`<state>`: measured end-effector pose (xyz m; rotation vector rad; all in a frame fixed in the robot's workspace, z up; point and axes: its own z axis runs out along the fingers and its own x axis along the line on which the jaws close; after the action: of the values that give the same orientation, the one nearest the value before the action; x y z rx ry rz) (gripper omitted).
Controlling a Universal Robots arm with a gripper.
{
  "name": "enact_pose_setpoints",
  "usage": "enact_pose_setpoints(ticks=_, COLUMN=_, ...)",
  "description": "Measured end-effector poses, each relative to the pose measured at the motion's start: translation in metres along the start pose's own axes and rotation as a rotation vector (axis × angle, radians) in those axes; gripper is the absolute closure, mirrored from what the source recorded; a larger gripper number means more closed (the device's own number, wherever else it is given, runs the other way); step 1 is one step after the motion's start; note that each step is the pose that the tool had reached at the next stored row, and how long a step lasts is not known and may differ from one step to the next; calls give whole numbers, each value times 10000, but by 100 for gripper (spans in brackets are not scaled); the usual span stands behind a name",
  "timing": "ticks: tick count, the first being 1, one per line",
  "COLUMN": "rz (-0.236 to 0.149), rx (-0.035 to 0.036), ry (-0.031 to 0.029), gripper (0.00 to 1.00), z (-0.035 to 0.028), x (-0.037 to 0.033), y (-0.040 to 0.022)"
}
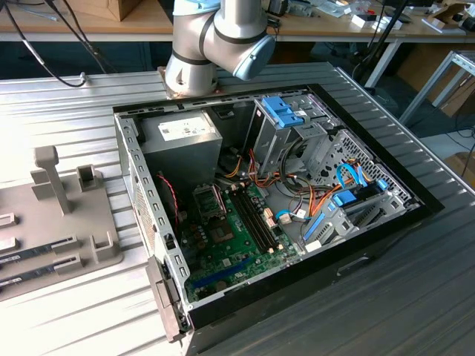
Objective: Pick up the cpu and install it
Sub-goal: 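Pick up the cpu and move it towards the insertion slot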
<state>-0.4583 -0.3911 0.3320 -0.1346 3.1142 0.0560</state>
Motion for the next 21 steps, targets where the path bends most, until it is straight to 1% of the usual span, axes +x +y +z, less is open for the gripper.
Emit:
enact_pose_setpoints(ticks=10, rz=0, rx=0, ry=-1, gripper=53, z=-66, x=-2, y=2)
enact_pose_setpoints(ticks=19, rz=0, rx=-1, ry=-1, gripper=53, z=-150, x=-4, y=5)
enact_pose_setpoints(ticks=21, rz=0, rx=-1, ry=-1, gripper=53, z=-160, x=-4, y=5)
